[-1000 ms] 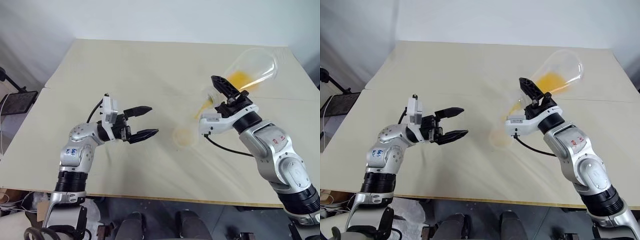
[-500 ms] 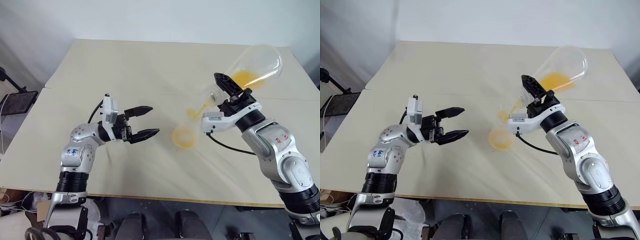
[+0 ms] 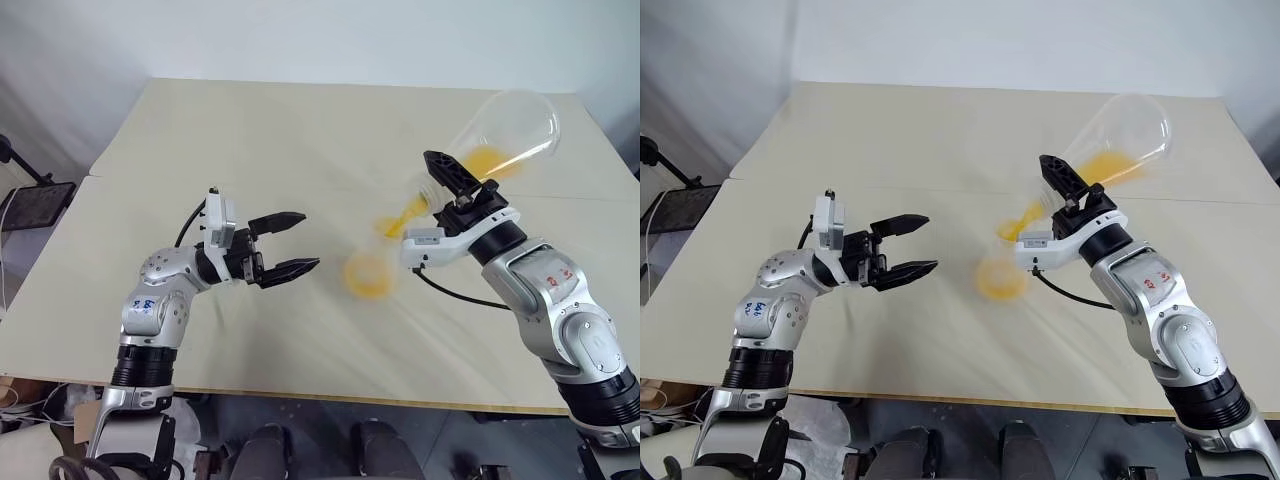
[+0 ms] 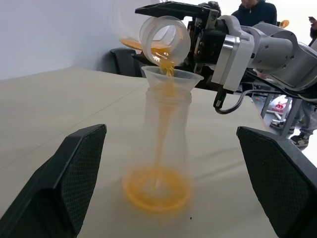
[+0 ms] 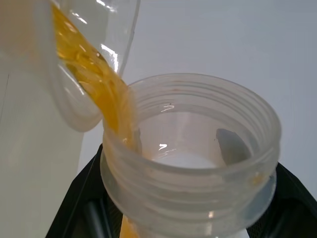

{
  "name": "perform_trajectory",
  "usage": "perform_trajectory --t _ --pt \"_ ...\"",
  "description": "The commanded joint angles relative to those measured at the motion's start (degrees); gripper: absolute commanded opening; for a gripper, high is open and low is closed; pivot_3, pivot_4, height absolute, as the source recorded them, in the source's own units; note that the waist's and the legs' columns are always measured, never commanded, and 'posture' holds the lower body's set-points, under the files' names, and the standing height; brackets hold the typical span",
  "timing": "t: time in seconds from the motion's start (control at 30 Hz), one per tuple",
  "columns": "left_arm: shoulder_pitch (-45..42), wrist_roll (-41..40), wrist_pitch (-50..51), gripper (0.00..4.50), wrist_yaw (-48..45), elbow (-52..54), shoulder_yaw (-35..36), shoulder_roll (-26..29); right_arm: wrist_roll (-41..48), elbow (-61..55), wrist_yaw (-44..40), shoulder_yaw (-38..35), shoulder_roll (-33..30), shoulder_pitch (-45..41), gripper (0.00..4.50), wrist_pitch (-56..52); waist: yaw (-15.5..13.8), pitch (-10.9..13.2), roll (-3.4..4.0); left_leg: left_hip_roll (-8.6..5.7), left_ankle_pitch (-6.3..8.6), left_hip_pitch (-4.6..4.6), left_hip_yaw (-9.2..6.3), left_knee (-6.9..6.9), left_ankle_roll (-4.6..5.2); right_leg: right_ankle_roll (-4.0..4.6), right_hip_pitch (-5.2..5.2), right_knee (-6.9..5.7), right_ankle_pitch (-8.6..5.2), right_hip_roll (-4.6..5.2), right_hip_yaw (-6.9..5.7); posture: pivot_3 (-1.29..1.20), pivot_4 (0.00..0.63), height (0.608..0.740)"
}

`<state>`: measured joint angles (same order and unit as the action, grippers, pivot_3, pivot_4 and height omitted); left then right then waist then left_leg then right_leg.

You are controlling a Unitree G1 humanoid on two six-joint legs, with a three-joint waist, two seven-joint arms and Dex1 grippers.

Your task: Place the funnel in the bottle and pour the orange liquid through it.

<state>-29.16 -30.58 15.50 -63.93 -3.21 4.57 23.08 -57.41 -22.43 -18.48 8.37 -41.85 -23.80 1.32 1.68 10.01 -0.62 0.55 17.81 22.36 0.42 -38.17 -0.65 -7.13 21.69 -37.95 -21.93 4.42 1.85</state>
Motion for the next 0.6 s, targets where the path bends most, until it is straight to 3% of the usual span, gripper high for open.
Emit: perform_trajectory --t 0.03,0.6 --pt "0.1 -1.4 -0.5 4.50 0.0 1.9 0.6 0.3 -0.9 -1.3 1.0 -1.9 0.0 -1.3 2.49 0.4 0.0 0.0 0.00 0.00 0.00 0.00 0.00 0.00 0.00 0.00 0.00 0.00 0.00 0.00 0.00 0.00 0.150 0.740" --pt "0.1 -1.3 -0.6 4.50 0.2 1.9 0.4 -0.1 -2.2 -1.0 1.7 -2.2 -0.3 -1.6 2.49 1.1 0.0 0.0 0.00 0.00 0.00 0.00 0.00 0.00 0.00 0.00 0.00 0.00 0.00 0.00 0.00 0.00 0.150 0.740"
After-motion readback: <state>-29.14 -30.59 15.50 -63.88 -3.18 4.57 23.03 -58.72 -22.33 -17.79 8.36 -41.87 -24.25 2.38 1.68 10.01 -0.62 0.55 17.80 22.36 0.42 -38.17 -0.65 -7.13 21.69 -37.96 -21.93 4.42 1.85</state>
